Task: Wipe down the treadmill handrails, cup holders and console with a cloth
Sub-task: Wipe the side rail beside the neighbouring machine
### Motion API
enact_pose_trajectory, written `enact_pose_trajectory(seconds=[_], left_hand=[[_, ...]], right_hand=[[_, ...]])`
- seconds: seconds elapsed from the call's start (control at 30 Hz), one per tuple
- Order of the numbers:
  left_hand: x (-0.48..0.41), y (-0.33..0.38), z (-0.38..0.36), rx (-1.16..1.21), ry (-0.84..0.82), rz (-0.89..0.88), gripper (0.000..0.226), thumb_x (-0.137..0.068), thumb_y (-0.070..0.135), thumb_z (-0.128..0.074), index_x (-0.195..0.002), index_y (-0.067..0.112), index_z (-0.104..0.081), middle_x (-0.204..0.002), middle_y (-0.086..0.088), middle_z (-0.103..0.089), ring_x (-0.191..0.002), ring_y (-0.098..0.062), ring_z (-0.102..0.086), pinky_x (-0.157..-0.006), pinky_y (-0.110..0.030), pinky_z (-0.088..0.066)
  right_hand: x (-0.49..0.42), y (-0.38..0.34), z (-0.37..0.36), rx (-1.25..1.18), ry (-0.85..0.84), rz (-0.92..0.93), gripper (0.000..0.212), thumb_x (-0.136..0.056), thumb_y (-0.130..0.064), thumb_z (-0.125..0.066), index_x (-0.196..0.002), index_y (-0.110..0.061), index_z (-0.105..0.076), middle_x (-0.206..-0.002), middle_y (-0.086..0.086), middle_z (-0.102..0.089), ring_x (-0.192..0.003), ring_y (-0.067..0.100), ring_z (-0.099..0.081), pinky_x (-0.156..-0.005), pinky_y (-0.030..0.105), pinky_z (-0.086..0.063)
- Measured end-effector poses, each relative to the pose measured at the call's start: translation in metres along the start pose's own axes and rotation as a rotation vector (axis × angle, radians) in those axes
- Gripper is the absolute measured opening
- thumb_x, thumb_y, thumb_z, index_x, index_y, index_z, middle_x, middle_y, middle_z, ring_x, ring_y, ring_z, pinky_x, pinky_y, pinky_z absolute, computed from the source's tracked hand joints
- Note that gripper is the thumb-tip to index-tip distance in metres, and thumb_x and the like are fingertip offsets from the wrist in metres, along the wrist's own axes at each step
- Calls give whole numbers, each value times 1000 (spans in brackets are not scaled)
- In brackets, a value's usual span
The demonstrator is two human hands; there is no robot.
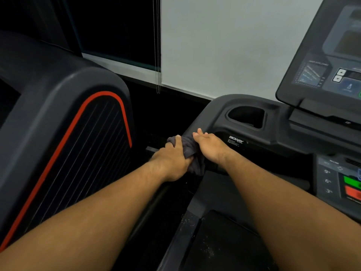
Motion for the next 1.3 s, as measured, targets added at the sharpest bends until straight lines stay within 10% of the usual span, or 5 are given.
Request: enact_pose_trajectory(seconds=[0.4, 0.8, 0.97, 1.3], left_hand=[[68, -35, -14, -133, -38, 2, 88, -92, 62, -41, -155, 25, 8, -150, -18, -30, -129, -33, -43, -102, -44, -44], [-8, -11, 1, 76, -111, 115, 115, -77, 67, -58, -156, 15, 7, -156, -15, -30, -132, -35, -43, -104, -45, -42], [13, -14, 1, 65, -92, 69, 98, -86, 62, -53, -155, 12, -4, -147, -15, -38, -123, -32, -50, -98, -39, -45], [77, -36, -20, -150, -137, 46, 84, -100, 45, -42, -154, 24, 18, -154, -21, -24, -127, -35, -47, -101, -44, -46]], right_hand=[[24, -26, -18, 195, -57, 1, 54, -105, -35, -20, -151, -7, -21, -161, 9, 3, -148, 27, 2, -118, 36, -4], [12, -8, -5, -16, -41, -86, 53, -97, -51, -31, -129, -14, -52, -129, -6, -46, -121, 12, -43, -100, 32, -30], [18, -14, -4, 21, -13, -45, 61, -100, -44, -29, -153, -14, -21, -158, -3, -23, -143, 17, -25, -110, 29, -20], [24, -28, -24, 226, -59, -29, 54, -103, -41, -17, -151, -17, -25, -161, 8, 8, -147, 32, 5, -119, 44, -4]])
Point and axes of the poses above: each hand's wrist, its own x-axis away from the middle knuckle, its own z-axis out of the back of the hand, y = z × x, the point moved 5 cm from there along -x, towards the middle knuckle
